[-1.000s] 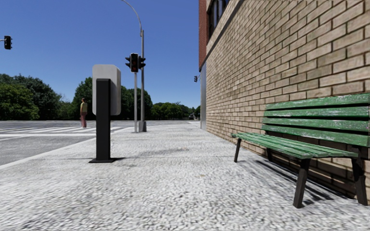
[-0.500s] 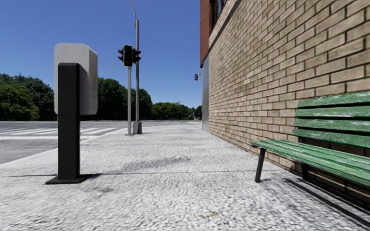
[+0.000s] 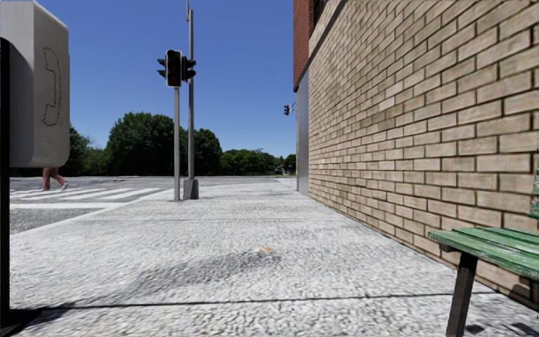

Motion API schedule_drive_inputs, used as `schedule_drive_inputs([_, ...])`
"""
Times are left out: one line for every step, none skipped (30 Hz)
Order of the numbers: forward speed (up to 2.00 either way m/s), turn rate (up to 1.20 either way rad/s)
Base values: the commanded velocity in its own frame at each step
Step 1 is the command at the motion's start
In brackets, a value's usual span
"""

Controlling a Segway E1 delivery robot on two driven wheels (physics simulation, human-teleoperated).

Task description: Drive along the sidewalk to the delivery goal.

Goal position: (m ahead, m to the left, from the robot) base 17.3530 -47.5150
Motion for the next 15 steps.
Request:
schedule_drive_inputs([1.89, 0.0])
schedule_drive_inputs([1.89, 0.0])
schedule_drive_inputs([1.89, 0.0])
schedule_drive_inputs([1.89, 0.0])
schedule_drive_inputs([1.89, 0.0])
schedule_drive_inputs([1.89, 0.0])
schedule_drive_inputs([1.89, 0.0])
schedule_drive_inputs([1.89, 0.0])
schedule_drive_inputs([1.89, 0.0])
schedule_drive_inputs([1.89, 0.0])
schedule_drive_inputs([1.89, 0.0])
schedule_drive_inputs([1.89, 0.0])
schedule_drive_inputs([1.89, 0.0])
schedule_drive_inputs([1.89, 0.0])
schedule_drive_inputs([1.89, 0.0])
